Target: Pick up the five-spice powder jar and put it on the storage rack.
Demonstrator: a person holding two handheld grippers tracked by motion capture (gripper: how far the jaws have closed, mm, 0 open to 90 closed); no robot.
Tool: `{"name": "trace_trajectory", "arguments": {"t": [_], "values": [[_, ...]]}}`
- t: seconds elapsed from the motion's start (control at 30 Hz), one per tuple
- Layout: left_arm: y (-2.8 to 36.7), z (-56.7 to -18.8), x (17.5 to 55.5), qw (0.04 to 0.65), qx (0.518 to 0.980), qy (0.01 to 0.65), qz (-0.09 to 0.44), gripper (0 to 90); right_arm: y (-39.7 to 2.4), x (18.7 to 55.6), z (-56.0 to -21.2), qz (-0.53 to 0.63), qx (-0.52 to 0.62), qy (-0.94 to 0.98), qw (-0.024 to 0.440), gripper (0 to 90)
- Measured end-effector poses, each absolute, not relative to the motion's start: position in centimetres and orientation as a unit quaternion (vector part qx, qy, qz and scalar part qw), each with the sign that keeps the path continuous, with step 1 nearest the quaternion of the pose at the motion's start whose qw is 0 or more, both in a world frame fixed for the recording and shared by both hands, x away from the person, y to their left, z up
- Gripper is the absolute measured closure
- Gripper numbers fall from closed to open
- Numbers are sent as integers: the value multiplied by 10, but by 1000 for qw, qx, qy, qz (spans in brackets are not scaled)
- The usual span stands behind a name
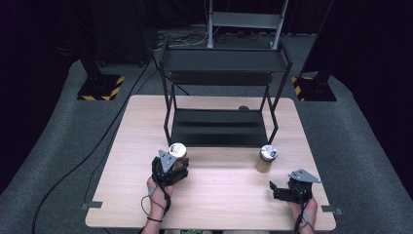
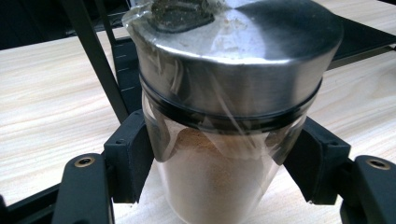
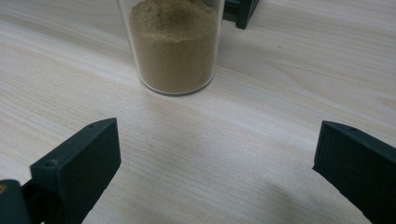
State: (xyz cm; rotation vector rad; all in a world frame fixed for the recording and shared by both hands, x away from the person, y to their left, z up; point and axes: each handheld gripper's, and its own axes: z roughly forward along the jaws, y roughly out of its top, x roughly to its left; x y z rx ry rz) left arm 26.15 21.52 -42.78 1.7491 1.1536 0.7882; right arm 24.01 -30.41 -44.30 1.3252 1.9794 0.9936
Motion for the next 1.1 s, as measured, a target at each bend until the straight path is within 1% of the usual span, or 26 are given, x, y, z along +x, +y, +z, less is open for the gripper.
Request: {"name": "trace_trajectory", "arguments": {"t": [1.1], "values": [[206, -425, 288, 434, 713, 461, 303, 308, -304, 241, -443, 368, 491, 740, 275, 0]]}}
